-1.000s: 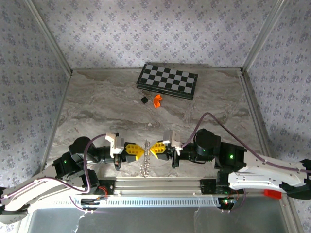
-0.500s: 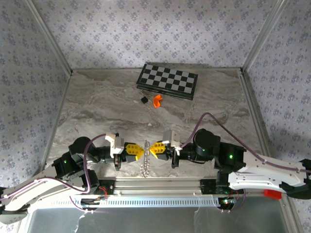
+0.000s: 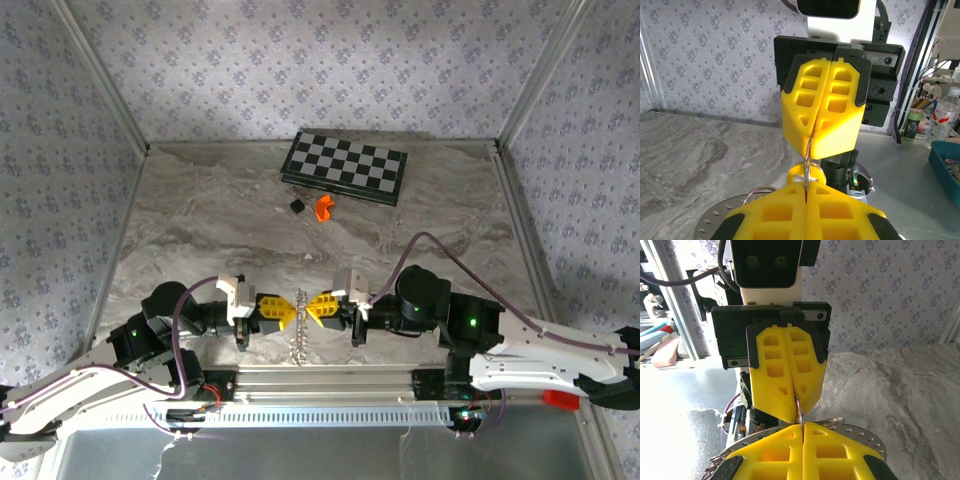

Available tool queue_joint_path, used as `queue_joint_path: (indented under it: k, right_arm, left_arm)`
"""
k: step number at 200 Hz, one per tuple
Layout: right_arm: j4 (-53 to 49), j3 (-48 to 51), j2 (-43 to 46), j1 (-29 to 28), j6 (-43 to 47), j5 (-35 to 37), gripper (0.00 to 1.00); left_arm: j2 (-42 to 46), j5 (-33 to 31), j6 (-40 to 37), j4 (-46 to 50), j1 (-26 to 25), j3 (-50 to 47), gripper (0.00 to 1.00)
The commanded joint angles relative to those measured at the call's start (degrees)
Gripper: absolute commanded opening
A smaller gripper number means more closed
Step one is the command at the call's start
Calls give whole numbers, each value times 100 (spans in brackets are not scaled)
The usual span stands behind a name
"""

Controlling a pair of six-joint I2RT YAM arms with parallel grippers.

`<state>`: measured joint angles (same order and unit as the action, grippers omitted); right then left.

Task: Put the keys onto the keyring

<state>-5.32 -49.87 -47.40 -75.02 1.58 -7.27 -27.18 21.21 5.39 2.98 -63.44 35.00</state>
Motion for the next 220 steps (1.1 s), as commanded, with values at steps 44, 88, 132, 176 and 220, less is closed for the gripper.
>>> queue_joint_path:
  k: [44, 88, 132, 176, 220]
  right_arm:
    - [-59, -312, -140, -30, 8, 13, 0]
    - [-237, -391, -202, 30, -65, 17, 0]
    - [-459, -580, -349, 170, -298, -54, 0]
    - [-600, -669, -410, 311, -508, -138, 0]
    - [-767, -803, -533, 396, -629, -233, 0]
  left_arm:
    - [-129, -10, -531, 366, -28, 507, 0]
    - [-156, -4, -714, 462, -28, 568, 0]
    - [-156, -10, -874, 462, -28, 543, 0]
    - [-167, -27, -1008, 552, -28, 597, 0]
    - [-148, -72, -1057, 581, -27, 630, 0]
